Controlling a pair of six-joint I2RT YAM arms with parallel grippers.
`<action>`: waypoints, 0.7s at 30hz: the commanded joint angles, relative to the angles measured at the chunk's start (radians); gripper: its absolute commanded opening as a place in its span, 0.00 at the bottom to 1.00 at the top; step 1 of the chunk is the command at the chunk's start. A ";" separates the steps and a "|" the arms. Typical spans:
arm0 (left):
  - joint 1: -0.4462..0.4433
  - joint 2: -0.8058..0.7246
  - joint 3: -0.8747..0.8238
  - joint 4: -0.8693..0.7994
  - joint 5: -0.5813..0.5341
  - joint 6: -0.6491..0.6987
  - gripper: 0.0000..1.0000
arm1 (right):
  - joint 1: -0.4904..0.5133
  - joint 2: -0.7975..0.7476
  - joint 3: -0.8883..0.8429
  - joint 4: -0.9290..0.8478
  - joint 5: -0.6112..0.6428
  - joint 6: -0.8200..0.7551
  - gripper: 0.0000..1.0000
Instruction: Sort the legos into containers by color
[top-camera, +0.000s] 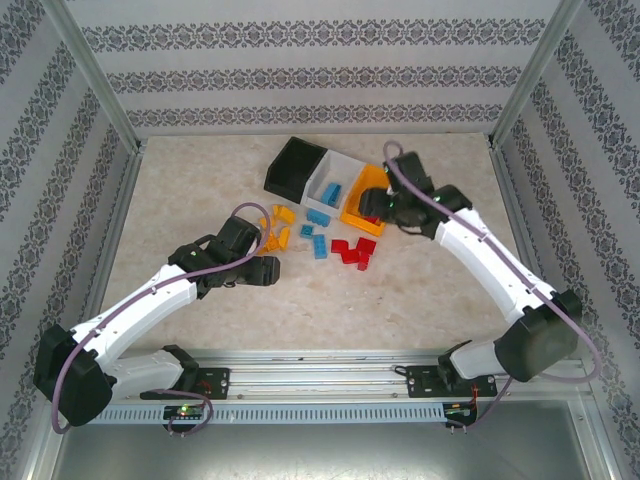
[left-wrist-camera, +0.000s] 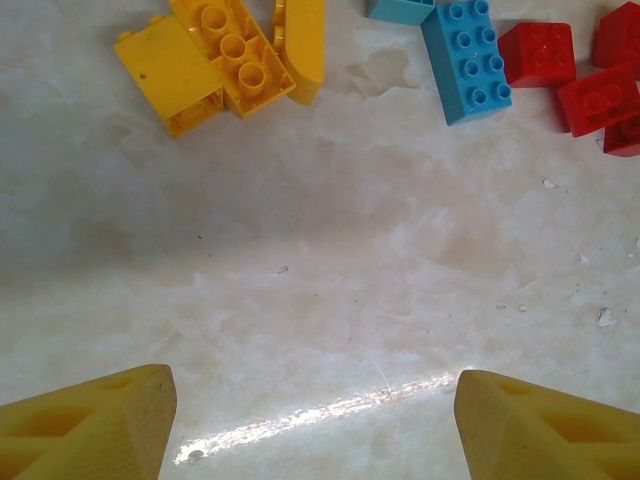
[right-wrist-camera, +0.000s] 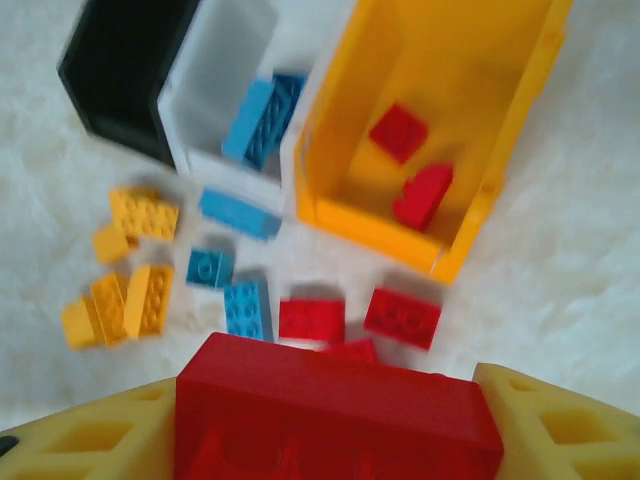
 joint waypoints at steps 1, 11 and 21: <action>0.008 -0.024 -0.006 0.013 0.006 -0.016 0.74 | -0.043 0.110 0.093 -0.077 -0.041 -0.086 0.58; 0.009 -0.001 0.005 0.006 -0.001 -0.029 0.76 | -0.141 0.429 0.340 -0.061 -0.100 -0.132 0.59; 0.027 -0.010 -0.014 0.001 0.010 -0.053 0.76 | -0.184 0.674 0.510 -0.103 -0.115 -0.155 0.62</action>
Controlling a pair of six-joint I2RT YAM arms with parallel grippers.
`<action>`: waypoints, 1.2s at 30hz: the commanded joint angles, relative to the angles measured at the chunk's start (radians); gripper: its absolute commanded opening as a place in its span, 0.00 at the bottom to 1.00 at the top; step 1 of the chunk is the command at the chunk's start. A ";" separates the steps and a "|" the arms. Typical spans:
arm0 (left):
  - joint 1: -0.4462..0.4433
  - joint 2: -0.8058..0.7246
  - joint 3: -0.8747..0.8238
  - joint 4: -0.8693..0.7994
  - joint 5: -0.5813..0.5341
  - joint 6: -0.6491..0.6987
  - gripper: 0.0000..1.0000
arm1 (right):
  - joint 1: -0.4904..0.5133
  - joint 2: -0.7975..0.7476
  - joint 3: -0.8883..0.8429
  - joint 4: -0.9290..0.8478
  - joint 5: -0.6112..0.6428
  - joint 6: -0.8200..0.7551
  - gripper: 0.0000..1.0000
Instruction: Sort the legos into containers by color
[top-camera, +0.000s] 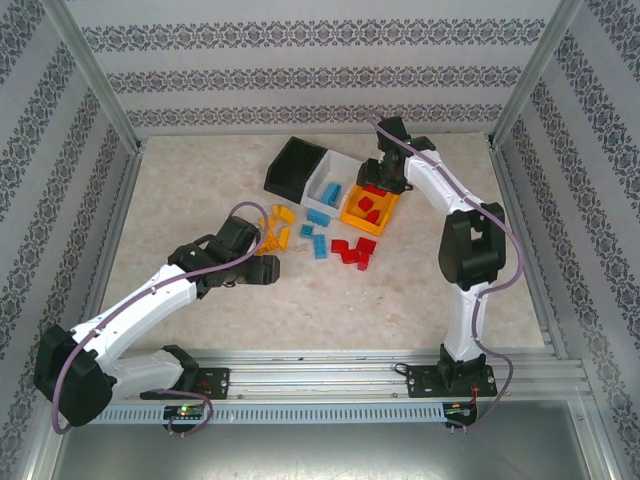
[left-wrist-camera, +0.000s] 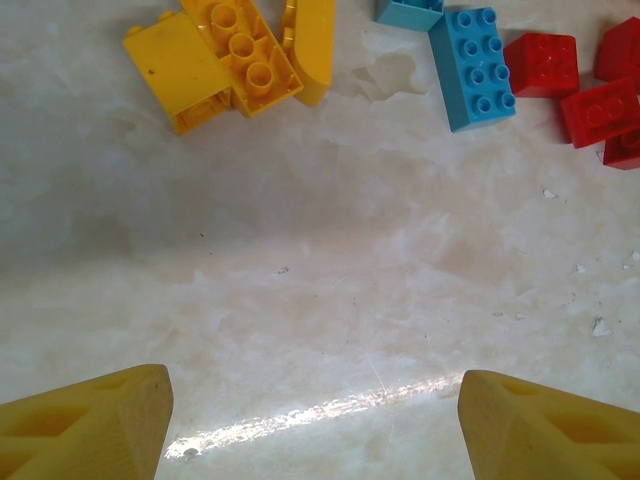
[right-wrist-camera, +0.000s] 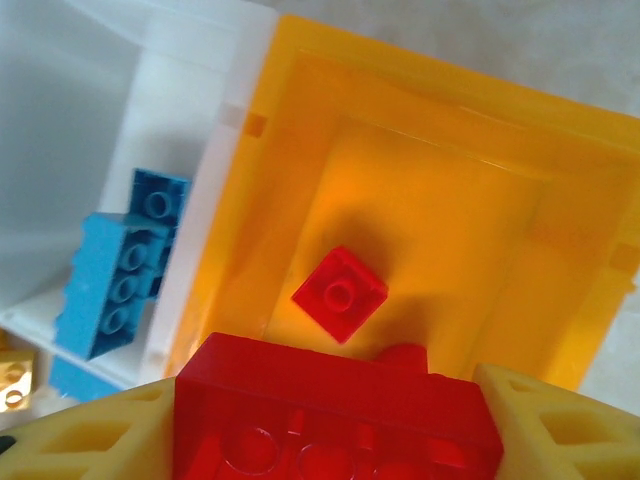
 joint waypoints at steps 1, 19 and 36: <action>0.022 -0.010 -0.014 0.001 0.012 -0.022 0.76 | -0.012 0.037 0.054 -0.043 -0.012 -0.026 0.63; 0.133 0.092 -0.009 0.047 0.061 -0.005 0.79 | -0.015 -0.132 -0.025 -0.066 -0.034 -0.057 0.83; 0.263 0.445 0.204 0.129 0.075 -0.013 0.75 | 0.263 -0.646 -0.744 0.252 -0.081 0.113 0.83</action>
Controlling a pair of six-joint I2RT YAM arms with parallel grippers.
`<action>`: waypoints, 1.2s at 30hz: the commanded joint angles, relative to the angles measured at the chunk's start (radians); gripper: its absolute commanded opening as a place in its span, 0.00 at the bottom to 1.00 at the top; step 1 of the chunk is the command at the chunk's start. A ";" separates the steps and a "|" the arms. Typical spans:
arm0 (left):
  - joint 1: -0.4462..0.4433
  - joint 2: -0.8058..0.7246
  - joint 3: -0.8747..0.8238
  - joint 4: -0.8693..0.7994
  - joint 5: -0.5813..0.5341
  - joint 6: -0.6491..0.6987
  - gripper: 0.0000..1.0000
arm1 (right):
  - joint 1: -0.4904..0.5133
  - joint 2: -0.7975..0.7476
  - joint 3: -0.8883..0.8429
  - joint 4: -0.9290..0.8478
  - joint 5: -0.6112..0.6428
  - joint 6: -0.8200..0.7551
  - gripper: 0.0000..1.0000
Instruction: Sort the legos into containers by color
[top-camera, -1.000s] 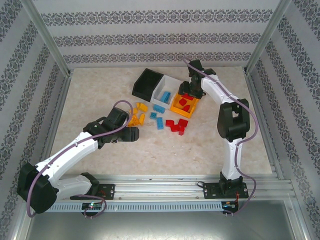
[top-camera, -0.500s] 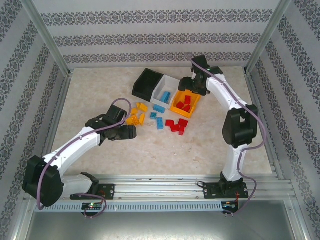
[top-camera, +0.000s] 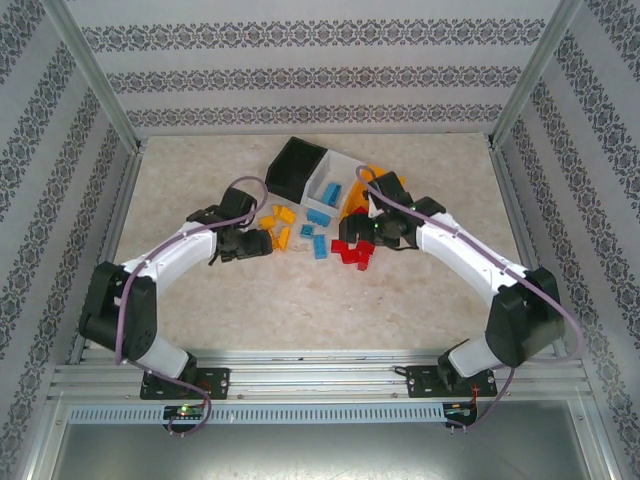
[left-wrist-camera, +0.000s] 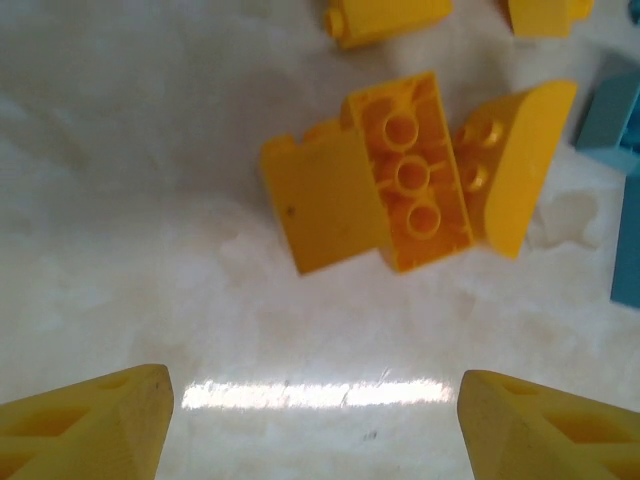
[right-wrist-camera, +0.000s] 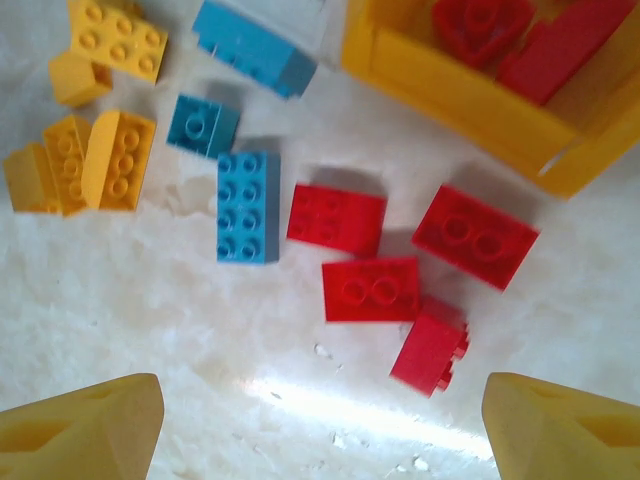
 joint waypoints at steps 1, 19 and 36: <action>0.023 0.061 0.061 0.038 0.008 -0.008 0.75 | 0.029 -0.057 -0.069 0.078 -0.013 0.061 0.83; 0.046 0.253 0.132 0.059 0.000 -0.005 0.64 | 0.042 -0.115 -0.192 0.148 -0.036 0.079 0.82; 0.081 0.262 0.120 0.057 -0.002 0.024 0.33 | 0.082 -0.050 -0.244 0.304 -0.156 0.103 0.82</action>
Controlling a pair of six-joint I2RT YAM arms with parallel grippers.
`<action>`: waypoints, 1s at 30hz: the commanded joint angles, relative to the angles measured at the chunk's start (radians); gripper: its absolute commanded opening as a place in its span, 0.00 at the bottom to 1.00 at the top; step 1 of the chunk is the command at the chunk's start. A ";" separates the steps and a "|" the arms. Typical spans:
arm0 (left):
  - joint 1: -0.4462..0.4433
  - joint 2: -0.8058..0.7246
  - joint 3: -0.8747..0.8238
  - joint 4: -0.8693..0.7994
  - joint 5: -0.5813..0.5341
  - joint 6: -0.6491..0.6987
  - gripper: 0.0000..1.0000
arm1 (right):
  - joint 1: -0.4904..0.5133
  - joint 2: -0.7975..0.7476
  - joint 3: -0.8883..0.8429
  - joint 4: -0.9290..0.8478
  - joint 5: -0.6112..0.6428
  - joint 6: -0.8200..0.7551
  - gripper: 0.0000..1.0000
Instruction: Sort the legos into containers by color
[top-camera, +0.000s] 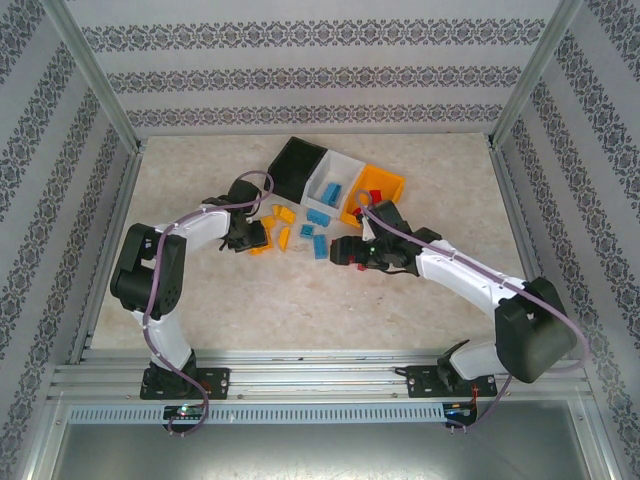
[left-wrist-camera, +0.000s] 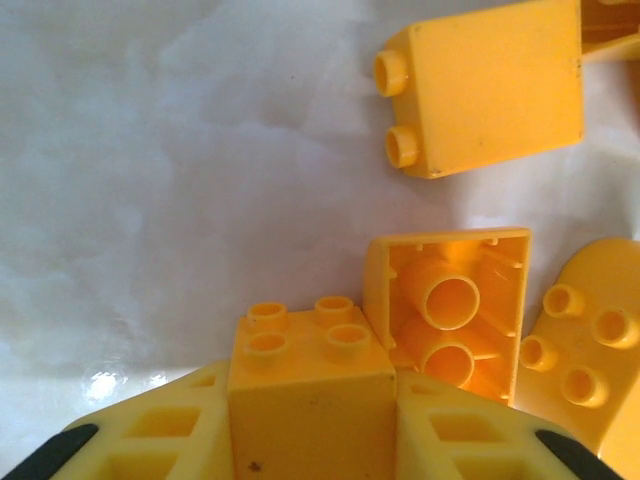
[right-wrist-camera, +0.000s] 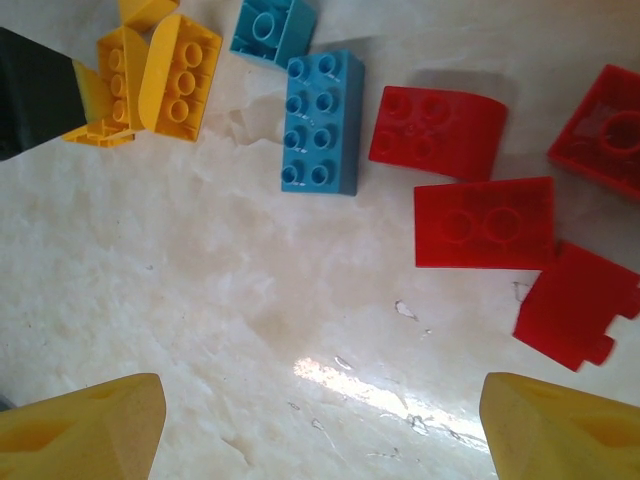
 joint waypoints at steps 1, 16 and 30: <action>0.022 -0.011 -0.002 -0.010 -0.014 0.020 0.32 | 0.021 0.020 0.005 0.035 -0.025 0.017 0.82; 0.049 -0.236 0.005 -0.093 0.086 0.052 0.23 | 0.054 0.074 0.027 0.157 -0.131 0.069 0.82; -0.160 -0.292 -0.201 -0.021 0.097 -0.005 0.23 | 0.058 0.079 -0.006 0.213 -0.179 0.108 0.82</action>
